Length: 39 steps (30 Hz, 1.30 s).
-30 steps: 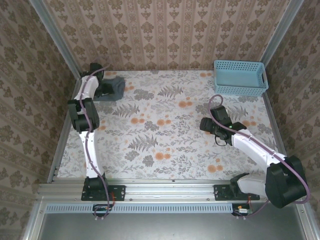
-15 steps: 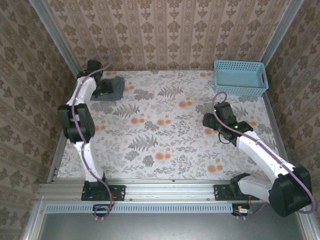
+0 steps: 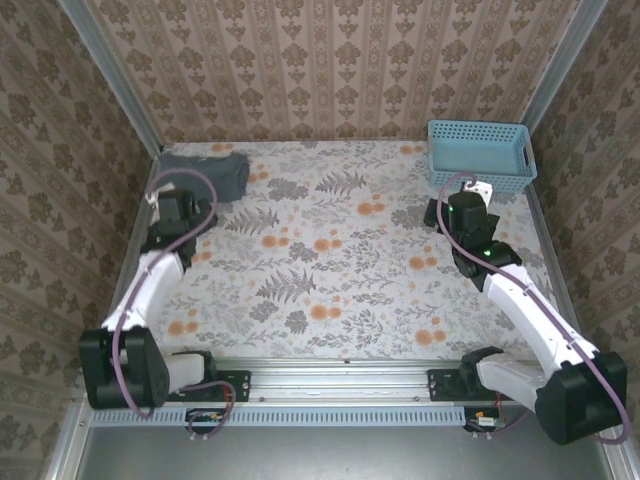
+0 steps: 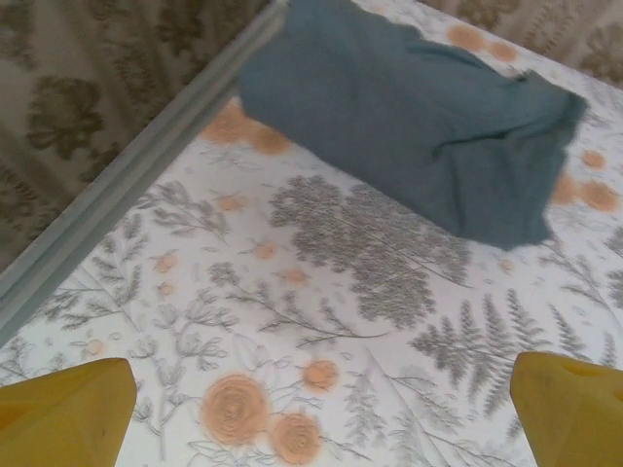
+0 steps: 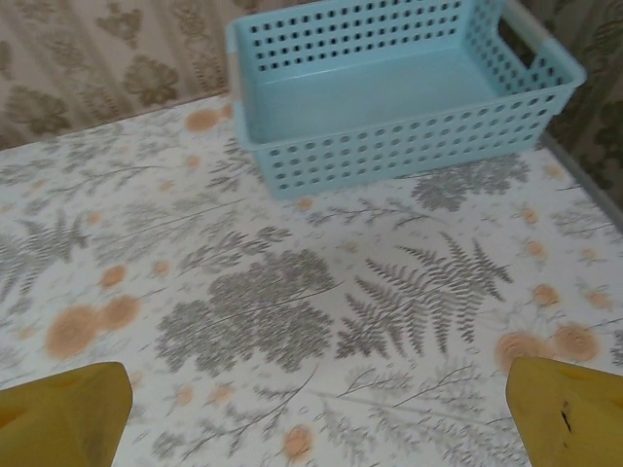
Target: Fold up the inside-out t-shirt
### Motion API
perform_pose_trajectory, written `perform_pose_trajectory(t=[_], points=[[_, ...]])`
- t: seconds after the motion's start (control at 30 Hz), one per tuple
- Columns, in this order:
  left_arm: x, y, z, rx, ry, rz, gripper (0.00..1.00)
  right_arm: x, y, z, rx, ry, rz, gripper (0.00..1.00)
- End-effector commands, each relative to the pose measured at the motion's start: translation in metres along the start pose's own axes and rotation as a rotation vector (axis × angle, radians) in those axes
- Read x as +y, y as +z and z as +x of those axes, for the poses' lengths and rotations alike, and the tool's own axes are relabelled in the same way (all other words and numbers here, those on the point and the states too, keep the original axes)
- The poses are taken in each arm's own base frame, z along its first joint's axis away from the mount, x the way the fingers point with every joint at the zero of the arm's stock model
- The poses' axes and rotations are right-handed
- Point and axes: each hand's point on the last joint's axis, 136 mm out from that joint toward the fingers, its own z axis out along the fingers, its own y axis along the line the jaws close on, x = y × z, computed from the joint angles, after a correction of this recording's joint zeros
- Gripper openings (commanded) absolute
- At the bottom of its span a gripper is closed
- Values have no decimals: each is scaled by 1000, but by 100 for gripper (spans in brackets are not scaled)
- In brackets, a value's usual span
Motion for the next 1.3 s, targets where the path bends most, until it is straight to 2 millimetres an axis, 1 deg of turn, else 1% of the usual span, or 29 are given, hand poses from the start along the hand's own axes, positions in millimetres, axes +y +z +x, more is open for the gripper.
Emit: perform_pose_trajectory(t=[0.0, 0.03, 0.07, 0.1, 0.17, 0.23, 0.33, 0.4, 0.5, 0.57, 0.6, 0.63, 0.7, 0.77, 0.83, 0.87, 0.93, 0.97, 1.17, 1.27], points=[[0, -3, -32, -295, -38, 15, 100, -14, 24, 3, -20, -49, 121, 100], [-7, 3, -24, -302, 30, 51, 100, -14, 31, 7, -18, -69, 128, 100], [-16, 9, -15, -271, 102, 90, 100, -13, 38, 11, -23, -90, 134, 100], [-18, 17, -4, -203, 145, 83, 100, -12, 45, 16, -30, -118, 137, 100], [-19, 25, 12, -127, 183, 69, 100, -13, 53, 22, -61, -150, 147, 100], [-21, 23, 14, -134, 208, 78, 100, -15, 58, 27, -90, -170, 150, 100], [-22, 18, 19, -195, 293, 83, 100, -13, 64, 39, -99, -205, 119, 100], [-21, 23, 29, -182, 344, 85, 100, -13, 67, 48, -100, -218, 107, 100], [-24, 34, 42, -169, 367, 103, 100, -9, 72, 57, -108, -220, 81, 100], [-29, 39, 43, -199, 376, 128, 100, -7, 73, 58, -114, -229, 68, 100], [-35, 40, 45, -184, 391, 163, 100, -4, 73, 57, -124, -235, 54, 100], [-40, 40, 43, -206, 409, 184, 100, -3, 72, 54, -142, -237, 47, 100], [-43, 47, 41, -194, 427, 195, 100, 2, 72, 53, -153, -245, 20, 100], [-48, 51, 45, -207, 432, 267, 100, 5, 71, 52, -161, -250, 1, 100], [-40, 58, 53, -240, 392, 279, 100, 6, 71, 54, -165, -255, -7, 100], [-38, 59, 53, -272, 386, 279, 100, 6, 71, 55, -166, -257, -10, 100], [-33, 60, 55, -234, 365, 256, 100, 6, 70, 55, -166, -264, -15, 100], [-34, 60, 53, -257, 374, 252, 100, 5, 70, 55, -169, -264, -14, 100], [-34, 60, 54, -254, 391, 207, 100, 3, 71, 51, -182, -257, -16, 100], [-34, 60, 54, -256, 391, 206, 100, -2, 72, 50, -187, -218, -25, 100]])
